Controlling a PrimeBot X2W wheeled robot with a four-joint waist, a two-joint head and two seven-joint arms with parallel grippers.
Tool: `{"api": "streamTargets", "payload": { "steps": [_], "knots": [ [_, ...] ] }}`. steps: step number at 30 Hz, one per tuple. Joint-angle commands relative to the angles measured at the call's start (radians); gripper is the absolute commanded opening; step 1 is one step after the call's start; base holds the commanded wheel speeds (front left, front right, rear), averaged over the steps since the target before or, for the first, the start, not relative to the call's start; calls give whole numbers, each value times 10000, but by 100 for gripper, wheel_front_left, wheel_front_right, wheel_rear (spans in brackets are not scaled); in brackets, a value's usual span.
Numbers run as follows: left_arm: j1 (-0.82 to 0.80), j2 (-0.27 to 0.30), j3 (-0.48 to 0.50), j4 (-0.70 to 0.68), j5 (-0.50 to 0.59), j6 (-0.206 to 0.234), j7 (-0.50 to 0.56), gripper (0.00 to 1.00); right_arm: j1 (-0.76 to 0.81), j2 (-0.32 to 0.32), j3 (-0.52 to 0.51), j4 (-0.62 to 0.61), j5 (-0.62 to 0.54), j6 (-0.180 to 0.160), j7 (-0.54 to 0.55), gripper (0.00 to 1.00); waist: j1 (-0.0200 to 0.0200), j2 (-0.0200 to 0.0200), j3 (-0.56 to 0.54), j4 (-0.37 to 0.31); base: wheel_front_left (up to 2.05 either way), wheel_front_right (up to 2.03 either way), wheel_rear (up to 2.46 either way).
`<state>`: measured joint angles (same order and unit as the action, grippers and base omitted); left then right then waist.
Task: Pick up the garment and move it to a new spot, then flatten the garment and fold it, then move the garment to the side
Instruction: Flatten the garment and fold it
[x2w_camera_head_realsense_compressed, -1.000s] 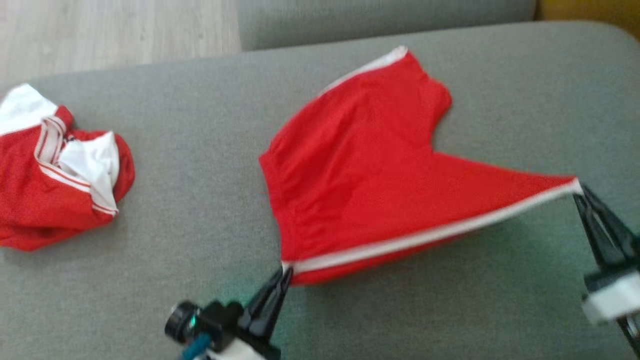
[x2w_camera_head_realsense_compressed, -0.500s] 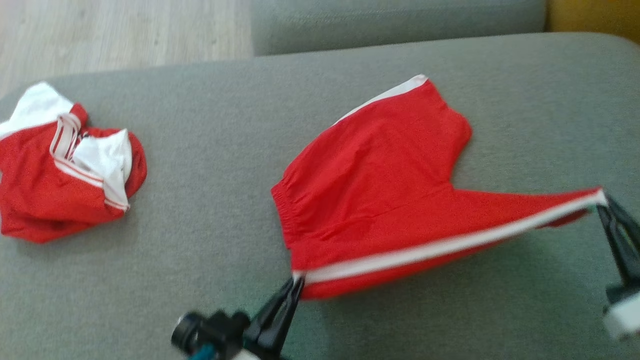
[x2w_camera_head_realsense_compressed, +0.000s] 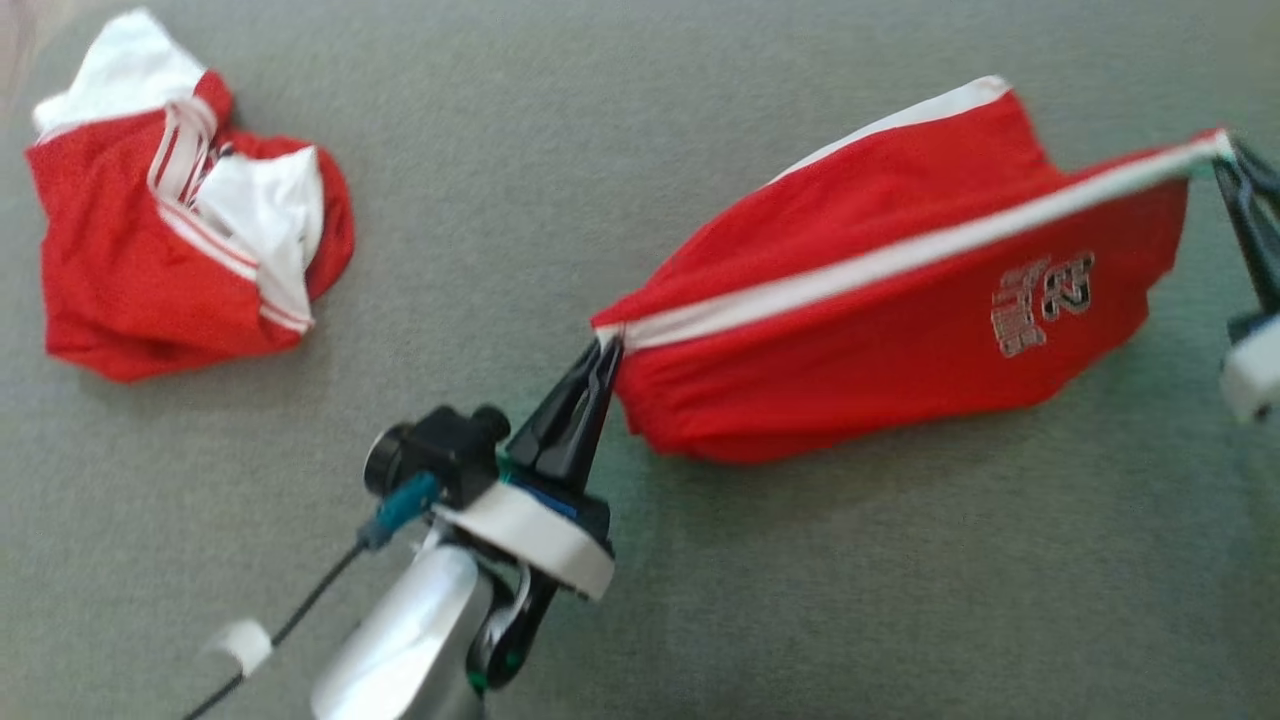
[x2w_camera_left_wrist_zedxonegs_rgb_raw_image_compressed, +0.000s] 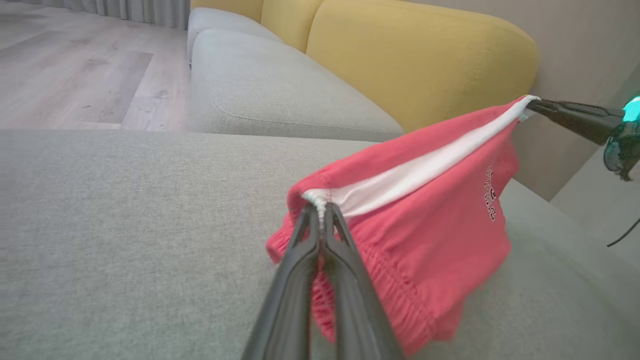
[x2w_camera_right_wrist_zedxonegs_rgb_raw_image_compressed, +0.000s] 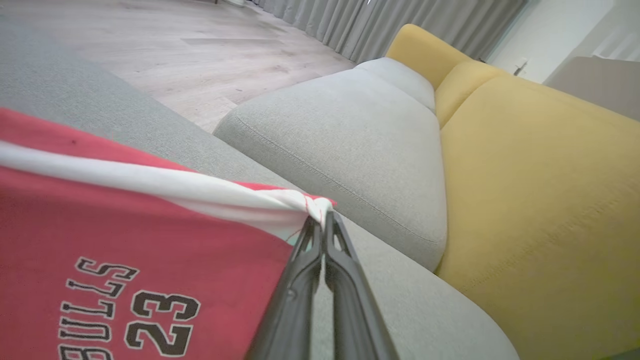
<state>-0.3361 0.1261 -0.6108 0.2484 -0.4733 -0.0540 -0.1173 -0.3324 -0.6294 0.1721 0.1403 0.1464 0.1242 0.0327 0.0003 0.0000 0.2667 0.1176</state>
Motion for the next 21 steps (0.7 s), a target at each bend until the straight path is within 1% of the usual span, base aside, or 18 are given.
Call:
{"api": "streamTargets", "payload": {
  "steps": [1, 2, 10, 14, 15, 16, 17, 18, 19, 20, 21],
  "knots": [
    [-575, -11, 431, -59, -138, -78, -109, 0, -671, -512, 427, 149, 206, 65, 68, 0, -3, 0, 366, 353, 0, 0, 0],
    [-575, -11, 431, -59, -138, -78, -109, 0, -671, -512, 427, 149, 206, 65, 68, 0, -3, 0, 366, 353, 0, 0, 0],
    [-1727, -321, 309, 931, -506, -410, -59, 0, -3095, -899, 2458, 1989, 891, 65, 441, 0, -3, 0, 986, 872, 0, 0, 0],
    [-2314, -485, 188, 1514, -646, -488, -86, 0, -4099, -794, 3232, 2908, 1168, 65, 424, 0, -3, 0, 1225, 1024, 0, 0, 0],
    [-2551, -548, 140, 1805, -735, -518, -136, 1, -4521, -672, 3474, 3376, 1226, 65, 318, 3, -3, 0, 1320, 1064, 0, 0, 0],
    [-2658, -576, 119, 1945, -785, -530, -169, 22, -4706, -584, 3587, 3604, 1250, 65, 238, 23, -3, 0, 1361, 1071, 0, 0, 0],
    [-2756, -599, 96, 2079, -828, -542, -212, 37, -4869, -484, 3692, 3825, 1282, 65, 145, 37, -3, 0, 1391, 1069, 0, 0, 0],
    [-2845, -619, 78, 2213, -869, -548, -246, 49, -5011, -376, 3791, 4025, 1332, 65, 31, 77, -3, 0, 1419, 1060, 0, 0, 0],
    [-2927, -635, 55, 2334, -898, -556, -296, 95, -5141, -277, 3878, 4208, 1388, 65, -117, 100, -3, 0, 1441, 1045, 0, 0, 0],
    [-2992, -649, 33, 2454, -931, -563, -340, 100, -5239, -182, 3958, 4383, 1440, 65, -253, 100, -3, 0, 1447, 1023, 0, 0, 0],
    [-3039, -661, 27, 2575, -965, -561, -389, 100, -5306, -87, 4004, 4536, 1499, 65, -398, 100, -3, 0, 1438, 996, 0, 0, 0]
  ]
}}
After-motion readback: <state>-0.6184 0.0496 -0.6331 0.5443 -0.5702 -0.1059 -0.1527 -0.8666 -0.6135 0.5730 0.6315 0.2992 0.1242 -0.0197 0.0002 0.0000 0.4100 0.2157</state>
